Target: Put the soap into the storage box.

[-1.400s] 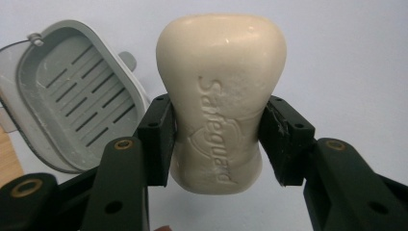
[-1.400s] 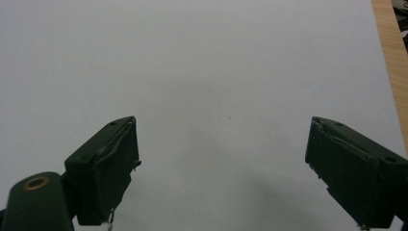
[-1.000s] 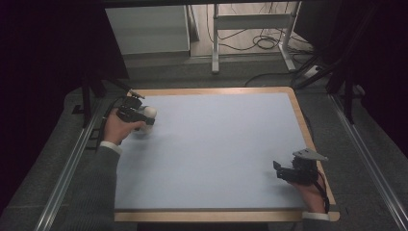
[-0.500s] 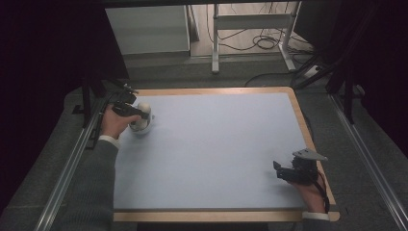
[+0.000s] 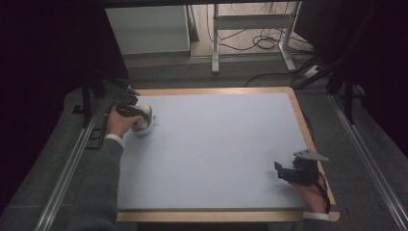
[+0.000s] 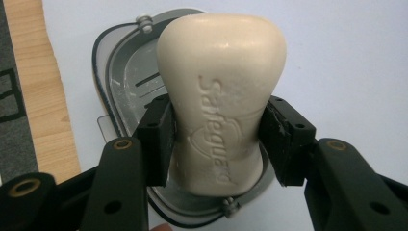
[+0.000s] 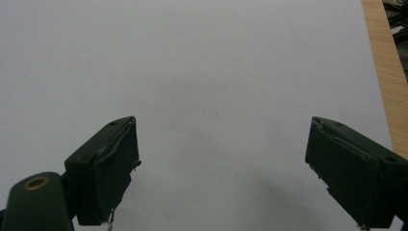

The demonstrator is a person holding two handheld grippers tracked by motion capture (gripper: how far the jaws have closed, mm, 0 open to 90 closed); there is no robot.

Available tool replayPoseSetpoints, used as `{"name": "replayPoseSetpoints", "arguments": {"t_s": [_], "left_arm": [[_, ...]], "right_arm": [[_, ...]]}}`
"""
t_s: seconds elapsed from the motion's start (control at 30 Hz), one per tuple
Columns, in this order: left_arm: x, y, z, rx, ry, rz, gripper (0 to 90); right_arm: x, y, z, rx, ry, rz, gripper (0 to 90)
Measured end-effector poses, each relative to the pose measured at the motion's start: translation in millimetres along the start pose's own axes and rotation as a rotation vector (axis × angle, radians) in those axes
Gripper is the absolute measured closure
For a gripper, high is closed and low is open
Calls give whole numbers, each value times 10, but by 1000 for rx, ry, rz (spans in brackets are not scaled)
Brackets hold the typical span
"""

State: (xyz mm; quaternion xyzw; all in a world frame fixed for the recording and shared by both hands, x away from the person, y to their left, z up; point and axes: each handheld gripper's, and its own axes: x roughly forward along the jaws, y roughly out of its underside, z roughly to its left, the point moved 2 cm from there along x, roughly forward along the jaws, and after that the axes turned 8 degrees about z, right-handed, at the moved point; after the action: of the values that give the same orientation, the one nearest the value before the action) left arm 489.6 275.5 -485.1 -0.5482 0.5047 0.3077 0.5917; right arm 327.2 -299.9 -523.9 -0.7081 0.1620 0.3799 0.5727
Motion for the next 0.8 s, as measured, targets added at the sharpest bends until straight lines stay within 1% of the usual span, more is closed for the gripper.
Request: {"name": "replayPoseSetpoints", "arguments": {"t_s": [0.07,0.1,0.13,0.17,0.2,0.27,0.33,0.43,0.5,0.6,0.63,0.73,0.8], "left_arm": [[-5,3,-10,8,20,-18,471],[-21,0,-17,1,31,-34,455],[-42,-5,-35,-7,57,-50,455],[-61,-9,-55,-1,46,-51,413],[-85,-9,-79,11,47,-56,411],[-111,1,-116,20,62,-61,392],[-134,22,-155,33,62,-69,364],[-168,83,-223,52,82,-77,346],[-196,139,-278,70,82,-90,333],[-242,266,-390,105,93,-112,328],[-258,306,-419,119,99,-116,324],[-307,431,-511,164,128,-137,312],[-336,526,-584,199,116,-154,310]], "right_arm": [[-3,0,0,-1,-1,-1,115],[-3,1,0,0,-1,-1,115],[-3,2,1,-1,-1,-1,115],[-1,2,2,-2,-1,-1,115],[-1,1,6,-2,1,0,115],[-2,-2,12,-4,-2,0,115],[-1,-5,18,-4,-3,1,115],[1,-5,23,-6,-1,1,115],[-6,-8,29,-9,-2,0,115],[-13,-13,36,-12,-3,-7,115],[-14,-13,38,-11,-5,-7,115],[-40,-25,49,-1,-30,-19,115],[-57,-37,59,-2,-30,-26,115]]}}
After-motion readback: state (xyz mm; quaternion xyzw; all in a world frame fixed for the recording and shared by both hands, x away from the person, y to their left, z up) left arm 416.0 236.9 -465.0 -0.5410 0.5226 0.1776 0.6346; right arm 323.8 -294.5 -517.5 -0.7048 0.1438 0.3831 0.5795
